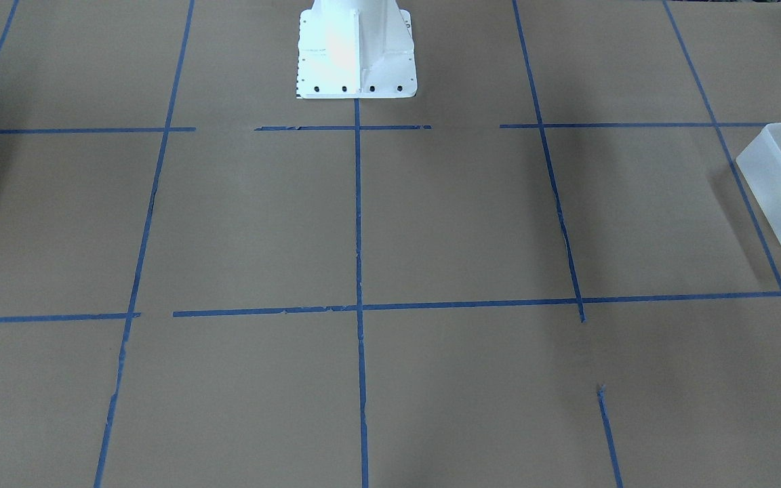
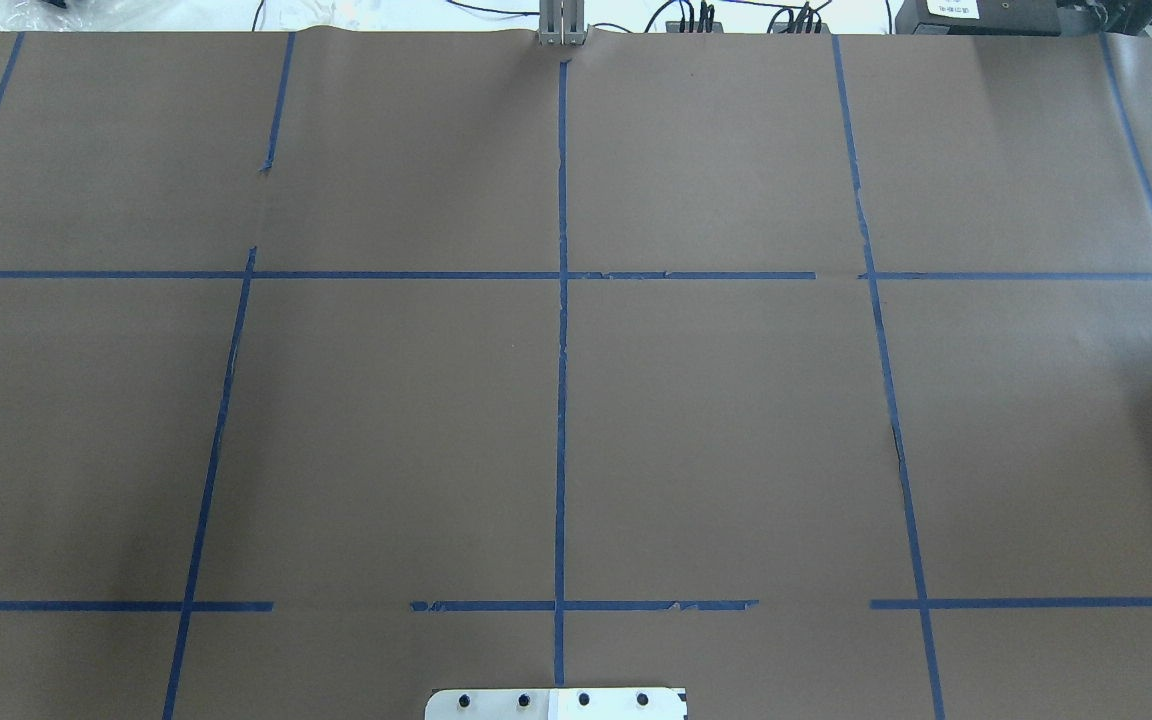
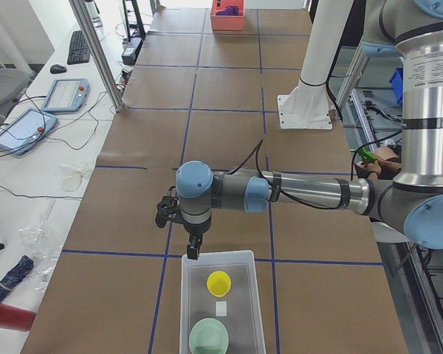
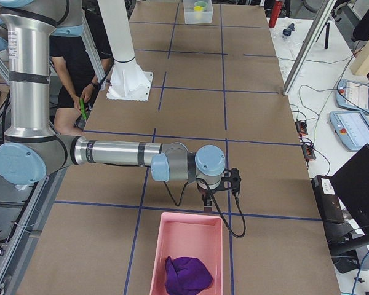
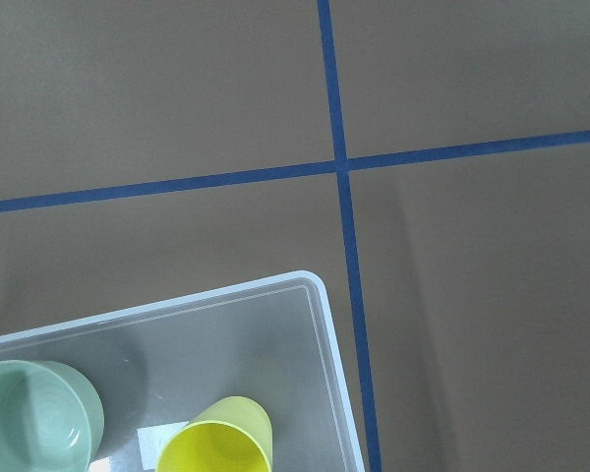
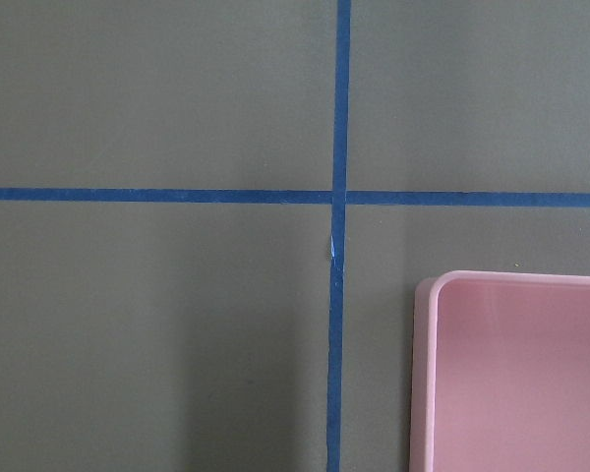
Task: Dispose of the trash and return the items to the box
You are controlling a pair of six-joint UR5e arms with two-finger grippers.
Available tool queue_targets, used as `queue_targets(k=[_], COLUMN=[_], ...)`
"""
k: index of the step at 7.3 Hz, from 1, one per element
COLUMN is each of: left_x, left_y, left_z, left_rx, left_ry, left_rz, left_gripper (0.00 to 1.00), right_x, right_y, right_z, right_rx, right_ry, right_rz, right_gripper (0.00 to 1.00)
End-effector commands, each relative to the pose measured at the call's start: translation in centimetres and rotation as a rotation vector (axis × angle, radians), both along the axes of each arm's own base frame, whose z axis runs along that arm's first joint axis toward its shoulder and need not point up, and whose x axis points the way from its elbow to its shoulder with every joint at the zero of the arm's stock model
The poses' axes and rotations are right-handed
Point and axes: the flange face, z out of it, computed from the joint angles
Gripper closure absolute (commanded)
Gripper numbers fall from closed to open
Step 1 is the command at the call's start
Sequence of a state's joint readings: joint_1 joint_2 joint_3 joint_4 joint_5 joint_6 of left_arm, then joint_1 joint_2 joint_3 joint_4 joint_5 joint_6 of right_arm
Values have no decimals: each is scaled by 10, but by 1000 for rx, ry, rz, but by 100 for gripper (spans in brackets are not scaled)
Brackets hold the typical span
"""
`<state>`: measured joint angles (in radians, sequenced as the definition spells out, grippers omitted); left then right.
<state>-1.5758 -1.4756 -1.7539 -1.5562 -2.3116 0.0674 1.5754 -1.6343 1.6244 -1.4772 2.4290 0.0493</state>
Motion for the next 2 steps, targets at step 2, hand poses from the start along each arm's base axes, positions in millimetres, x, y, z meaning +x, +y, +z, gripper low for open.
queue_targets(k=[2], left_x=[0], left_y=[0], left_z=[1], left_rx=[0], left_ry=[0], left_rz=[0], left_gripper=[0], right_x=[0], right_y=[-2], right_z=[1], right_rx=[-1], right_ry=[1], right_rz=[0], right_gripper=[0])
